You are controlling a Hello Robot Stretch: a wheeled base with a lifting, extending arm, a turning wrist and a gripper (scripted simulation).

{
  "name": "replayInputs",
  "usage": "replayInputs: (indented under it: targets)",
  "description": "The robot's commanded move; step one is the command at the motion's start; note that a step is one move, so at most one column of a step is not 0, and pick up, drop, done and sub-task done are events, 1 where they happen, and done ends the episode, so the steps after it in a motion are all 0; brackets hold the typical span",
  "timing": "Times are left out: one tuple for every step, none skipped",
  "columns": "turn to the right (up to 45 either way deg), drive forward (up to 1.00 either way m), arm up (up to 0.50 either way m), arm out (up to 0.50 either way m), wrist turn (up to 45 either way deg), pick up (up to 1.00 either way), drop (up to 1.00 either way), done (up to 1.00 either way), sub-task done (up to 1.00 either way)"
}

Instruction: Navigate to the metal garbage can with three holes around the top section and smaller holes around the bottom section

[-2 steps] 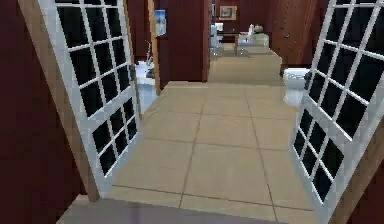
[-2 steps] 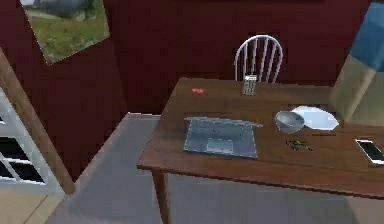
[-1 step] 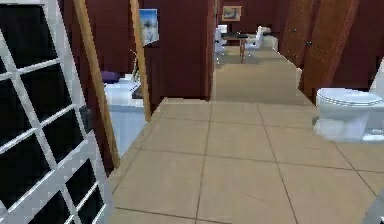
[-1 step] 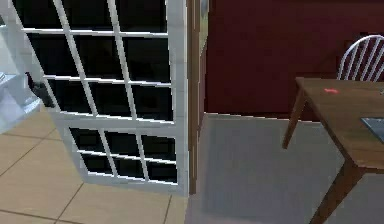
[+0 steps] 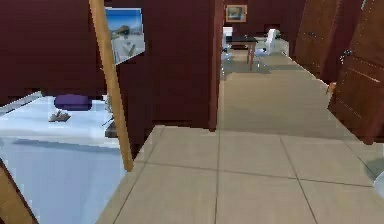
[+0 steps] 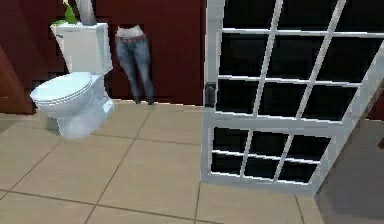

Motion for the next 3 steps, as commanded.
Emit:
replayInputs:
  targets:
    - [9.0, 0.00, 0.00, 0.00, 0.0, 0.00, 0.00, 0.00, 0.00]
    - [0.0, 0.25, 0.00, 0.00, 0.0, 0.00, 0.00, 0.00, 0.00]
    - [-27.0, 0.00, 0.00, 0.00, 0.0, 0.00, 0.00, 0.00, 0.00]
